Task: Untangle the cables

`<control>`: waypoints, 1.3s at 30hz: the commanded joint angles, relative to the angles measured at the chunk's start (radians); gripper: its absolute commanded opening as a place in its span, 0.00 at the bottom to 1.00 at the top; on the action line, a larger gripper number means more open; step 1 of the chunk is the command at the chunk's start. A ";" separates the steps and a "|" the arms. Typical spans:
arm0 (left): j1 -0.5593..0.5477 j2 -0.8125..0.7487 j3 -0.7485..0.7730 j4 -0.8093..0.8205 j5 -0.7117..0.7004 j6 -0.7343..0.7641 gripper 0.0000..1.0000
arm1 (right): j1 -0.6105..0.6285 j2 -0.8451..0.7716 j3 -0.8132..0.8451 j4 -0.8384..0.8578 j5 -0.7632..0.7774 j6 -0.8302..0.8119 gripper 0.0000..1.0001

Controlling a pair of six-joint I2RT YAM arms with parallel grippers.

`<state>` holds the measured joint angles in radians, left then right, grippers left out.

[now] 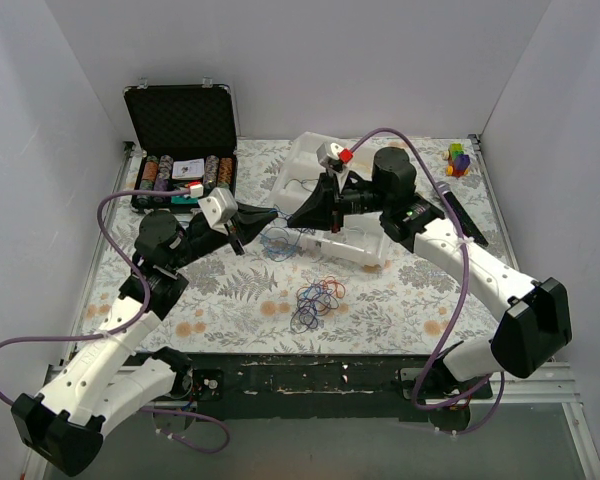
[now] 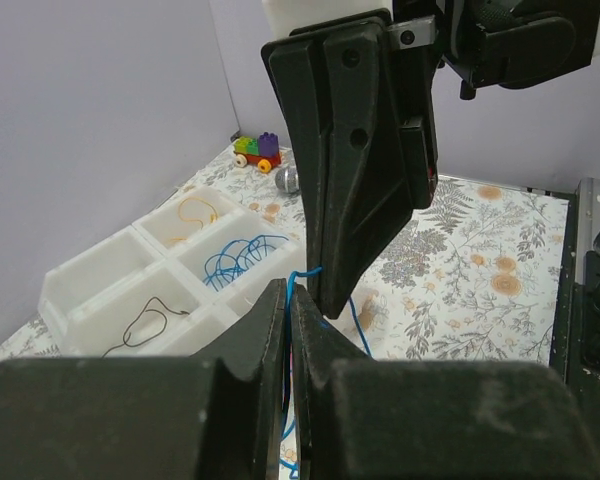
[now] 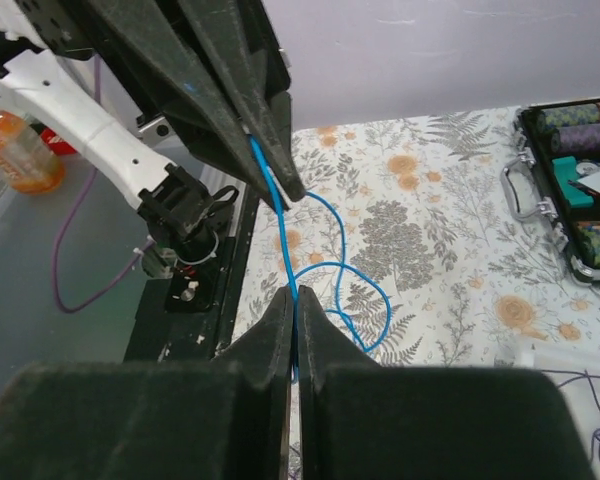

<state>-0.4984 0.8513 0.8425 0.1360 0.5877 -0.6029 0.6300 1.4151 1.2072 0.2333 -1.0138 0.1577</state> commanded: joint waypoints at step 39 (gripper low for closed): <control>0.004 -0.225 -0.006 -0.191 -0.091 0.112 0.73 | -0.280 0.252 0.012 -0.075 1.069 -0.262 0.01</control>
<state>-0.4984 0.6373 0.8425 -0.0387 0.4938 -0.5022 0.3523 1.6375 1.2068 0.1047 -0.0078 -0.0811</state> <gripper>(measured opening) 0.736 0.030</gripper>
